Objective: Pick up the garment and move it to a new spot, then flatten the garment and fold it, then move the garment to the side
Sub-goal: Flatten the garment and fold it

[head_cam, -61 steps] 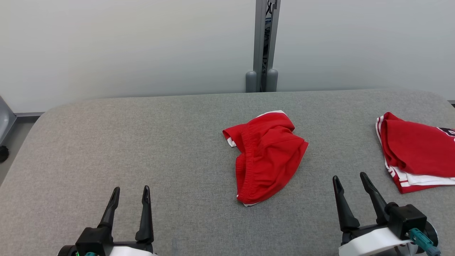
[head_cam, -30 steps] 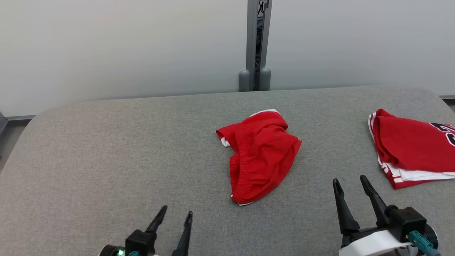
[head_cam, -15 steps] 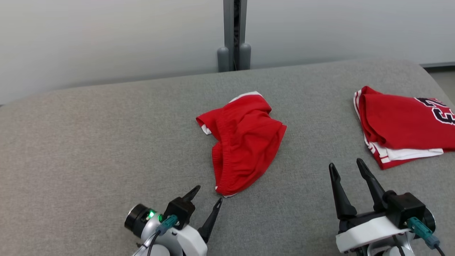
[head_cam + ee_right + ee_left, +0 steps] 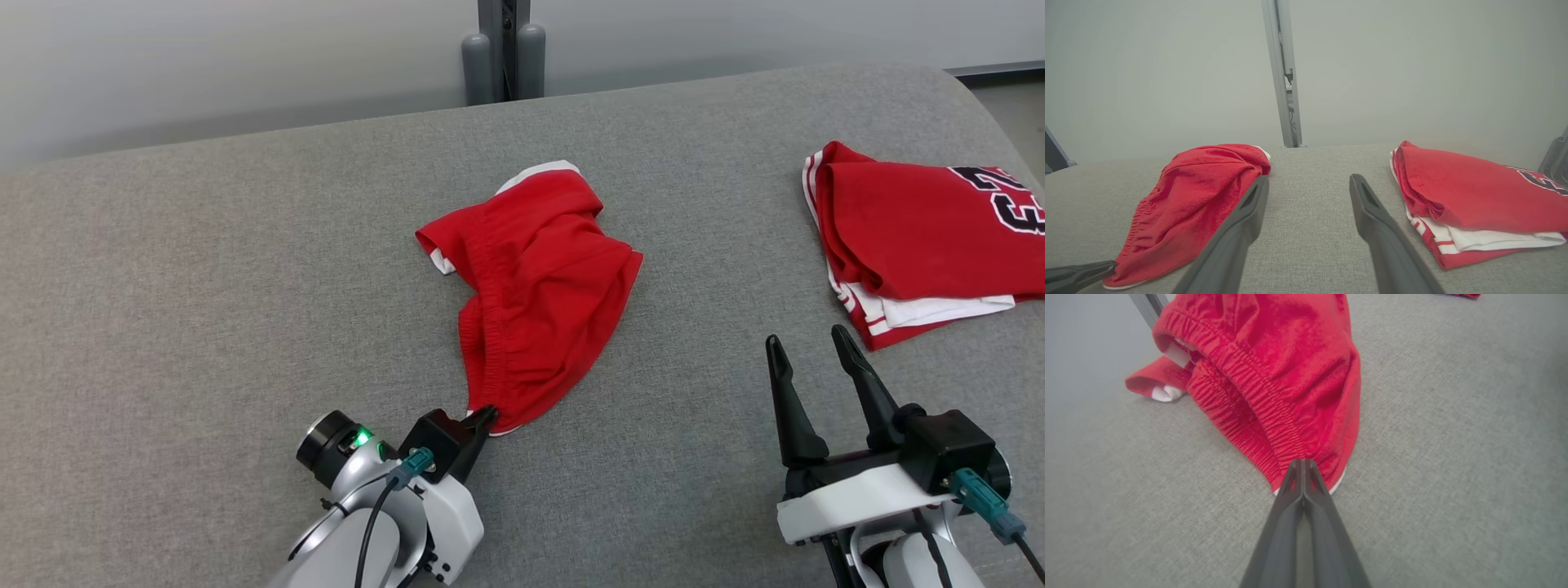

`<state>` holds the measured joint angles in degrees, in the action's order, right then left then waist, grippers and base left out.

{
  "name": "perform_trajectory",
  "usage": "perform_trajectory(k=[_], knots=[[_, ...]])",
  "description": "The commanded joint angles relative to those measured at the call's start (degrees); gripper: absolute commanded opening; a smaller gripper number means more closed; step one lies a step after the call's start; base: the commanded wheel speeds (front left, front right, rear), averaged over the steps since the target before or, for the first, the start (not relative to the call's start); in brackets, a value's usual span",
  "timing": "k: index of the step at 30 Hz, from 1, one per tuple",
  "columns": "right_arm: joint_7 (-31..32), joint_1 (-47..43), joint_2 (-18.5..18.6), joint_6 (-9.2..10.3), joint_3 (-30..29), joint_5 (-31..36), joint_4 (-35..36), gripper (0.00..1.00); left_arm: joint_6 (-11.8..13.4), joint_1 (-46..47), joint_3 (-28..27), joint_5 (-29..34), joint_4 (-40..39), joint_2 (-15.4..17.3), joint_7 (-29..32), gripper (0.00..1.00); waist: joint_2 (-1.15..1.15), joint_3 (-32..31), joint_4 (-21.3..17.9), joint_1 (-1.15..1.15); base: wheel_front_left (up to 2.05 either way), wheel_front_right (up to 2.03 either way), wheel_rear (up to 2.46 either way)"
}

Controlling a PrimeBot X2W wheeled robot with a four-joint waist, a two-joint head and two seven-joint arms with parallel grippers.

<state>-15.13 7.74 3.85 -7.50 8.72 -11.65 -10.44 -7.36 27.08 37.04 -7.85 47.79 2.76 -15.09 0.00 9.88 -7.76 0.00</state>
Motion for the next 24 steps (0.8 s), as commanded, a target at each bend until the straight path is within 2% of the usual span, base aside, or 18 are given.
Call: perform_trajectory(k=[1, 6, 10, 11, 12, 13, 24], knots=[[0.0, 0.5, 0.1, 0.01, -0.2, -0.4, 0.0, 1.00, -0.1, 0.8, 0.7, -0.8, 0.2, 0.3, 0.0, 0.00, 0.00, 0.1, -0.1, 0.00, 0.00, 0.00, 0.00], [0.0, 0.9, -0.1, 0.01, -0.3, -0.4, -0.1, 1.00, -0.1, 2.3, 3.2, -3.1, -0.8, 0.3, -0.1, 0.00, 0.00, 0.1, -0.5, 0.00, 0.00, 0.00, 0.00], [0.0, 0.9, -0.3, 0.01, -0.4, -0.4, -0.3, 1.00, 0.7, 2.1, 2.1, -3.8, -2.3, 0.4, 0.0, 0.00, 0.00, -0.2, -0.6, 0.00, 0.00, 0.00, 0.00], [0.0, 0.8, -0.3, 0.01, -0.4, -0.4, -0.3, 1.00, 1.2, 1.7, 1.7, -3.9, -2.7, 0.5, 0.0, 0.32, 0.00, -0.2, -0.6, 0.00, 0.00, 0.00, 0.00], [0.0, 0.8, -0.3, 0.01, -0.5, -0.4, -0.3, 1.00, 1.5, 1.2, 1.3, -4.1, -3.0, 0.5, 0.0, 0.93, 0.00, -0.2, -0.6, 0.00, 0.00, 0.00, 0.00], [0.0, 0.7, -0.4, 0.01, -0.6, -0.4, -0.3, 1.00, 1.9, 0.7, 1.0, -4.2, -3.2, 0.6, 0.0, 1.00, 0.00, -0.2, -0.6, 0.00, 0.00, 0.00, 0.00], [0.0, 1.0, -0.5, 0.01, -1.2, -0.1, -0.1, 1.00, 1.7, -0.7, 1.5, -4.6, 0.1, 0.8, -0.1, 1.00, 0.00, 0.8, -0.1, 0.00, 0.00, 0.00, 0.00]])
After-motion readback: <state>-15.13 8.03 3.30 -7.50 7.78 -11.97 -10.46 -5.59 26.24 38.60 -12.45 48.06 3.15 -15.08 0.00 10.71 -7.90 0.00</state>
